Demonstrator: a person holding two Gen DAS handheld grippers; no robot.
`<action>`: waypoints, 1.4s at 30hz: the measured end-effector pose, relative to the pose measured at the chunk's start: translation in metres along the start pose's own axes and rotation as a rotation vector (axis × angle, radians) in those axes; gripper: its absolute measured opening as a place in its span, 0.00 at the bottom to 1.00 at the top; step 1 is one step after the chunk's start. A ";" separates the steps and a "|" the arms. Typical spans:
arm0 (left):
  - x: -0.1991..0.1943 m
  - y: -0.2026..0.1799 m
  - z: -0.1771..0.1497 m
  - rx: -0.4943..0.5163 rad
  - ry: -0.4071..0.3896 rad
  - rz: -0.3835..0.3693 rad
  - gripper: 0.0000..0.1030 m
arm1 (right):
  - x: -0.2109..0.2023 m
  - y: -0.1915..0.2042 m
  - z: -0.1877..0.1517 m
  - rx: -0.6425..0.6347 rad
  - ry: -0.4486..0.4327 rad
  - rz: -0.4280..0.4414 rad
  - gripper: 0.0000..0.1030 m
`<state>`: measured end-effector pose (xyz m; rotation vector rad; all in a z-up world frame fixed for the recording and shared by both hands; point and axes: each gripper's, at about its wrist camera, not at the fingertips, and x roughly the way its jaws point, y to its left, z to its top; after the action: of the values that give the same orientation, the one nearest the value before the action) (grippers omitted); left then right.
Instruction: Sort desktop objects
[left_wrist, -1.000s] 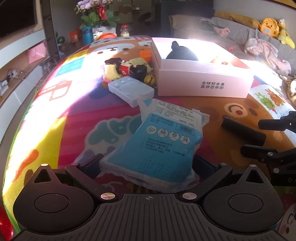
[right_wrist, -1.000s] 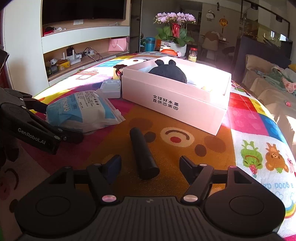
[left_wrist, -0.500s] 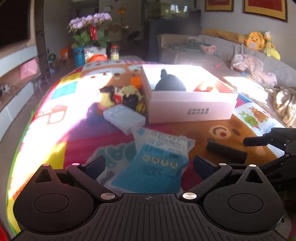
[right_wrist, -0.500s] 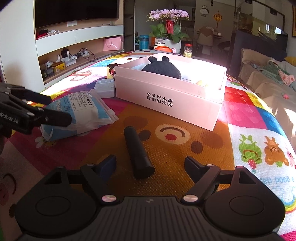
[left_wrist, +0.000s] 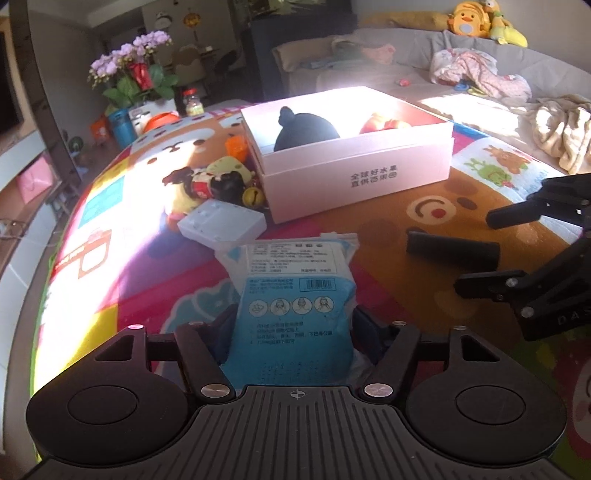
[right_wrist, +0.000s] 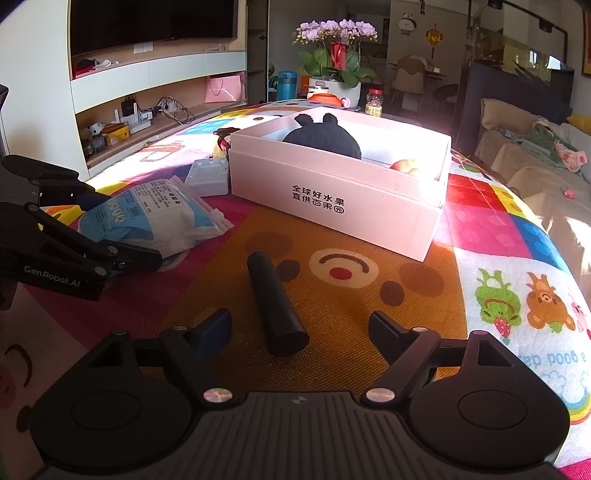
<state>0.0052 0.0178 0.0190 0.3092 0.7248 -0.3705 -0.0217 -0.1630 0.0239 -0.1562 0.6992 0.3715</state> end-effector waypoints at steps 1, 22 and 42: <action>-0.003 -0.001 -0.001 0.007 -0.001 -0.007 0.69 | 0.000 0.000 0.000 -0.001 0.000 0.000 0.80; -0.044 0.002 0.018 0.058 -0.062 -0.070 0.59 | -0.052 0.002 0.041 -0.083 0.018 0.087 0.00; -0.040 0.008 0.085 0.053 -0.221 -0.052 0.59 | -0.030 -0.024 0.022 -0.040 0.198 0.113 0.30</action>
<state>0.0309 0.0001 0.1085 0.2943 0.5071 -0.4662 -0.0208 -0.1876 0.0601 -0.1933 0.8985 0.4830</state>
